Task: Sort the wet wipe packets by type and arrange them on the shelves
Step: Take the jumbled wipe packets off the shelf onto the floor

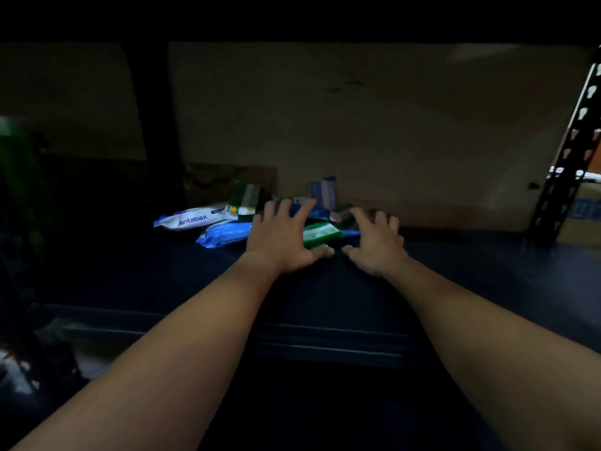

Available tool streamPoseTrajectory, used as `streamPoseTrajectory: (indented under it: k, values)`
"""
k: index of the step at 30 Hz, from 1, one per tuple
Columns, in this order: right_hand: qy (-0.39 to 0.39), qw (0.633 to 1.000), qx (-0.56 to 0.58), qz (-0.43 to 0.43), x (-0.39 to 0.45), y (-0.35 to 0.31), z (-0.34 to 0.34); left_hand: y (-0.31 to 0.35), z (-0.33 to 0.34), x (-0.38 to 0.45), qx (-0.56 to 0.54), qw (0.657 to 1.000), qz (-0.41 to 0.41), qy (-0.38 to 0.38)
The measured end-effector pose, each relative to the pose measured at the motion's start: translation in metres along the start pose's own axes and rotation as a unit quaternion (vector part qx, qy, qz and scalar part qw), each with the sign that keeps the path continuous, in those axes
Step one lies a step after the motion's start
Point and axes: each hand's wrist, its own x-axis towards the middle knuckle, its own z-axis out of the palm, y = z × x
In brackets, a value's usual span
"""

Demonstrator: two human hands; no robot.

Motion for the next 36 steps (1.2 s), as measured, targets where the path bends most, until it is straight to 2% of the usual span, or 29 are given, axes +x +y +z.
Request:
streamPoseTrajectory:
  k: [5, 9, 14, 19, 25, 32, 36]
  values:
    - [-0.085, 0.996, -0.001, -0.011, 0.041, 0.02, 0.007, -0.011, 0.002, 0.033, -0.002, 0.998, 0.003, -0.068]
    - [-0.117, 0.992, 0.032, -0.045, 0.054, 0.027, 0.012, -0.015, 0.014, 0.04, -0.029, 0.998, 0.011, -0.056]
    - [-0.08, 0.996, 0.009, -0.032, 0.061, 0.033, 0.012, -0.017, 0.015, 0.042, -0.069, 0.995, 0.049, -0.047]
    - [-0.064, 0.997, 0.002, -0.033, 0.057, 0.036, 0.012, -0.017, 0.017, 0.046, -0.035, 0.993, 0.1, -0.04]
    - [-0.007, 0.997, -0.056, -0.06, 0.051, 0.035, 0.013, -0.01, 0.017, 0.044, -0.005, 0.978, 0.202, 0.047]
    - [0.082, 0.986, -0.117, -0.08, 0.039, 0.032, 0.01, 0.004, 0.021, 0.038, 0.068, 0.976, 0.193, 0.079]
    - [0.124, 0.983, -0.126, -0.042, 0.026, 0.029, -0.001, 0.008, 0.011, 0.028, 0.055, 0.979, 0.167, 0.108]
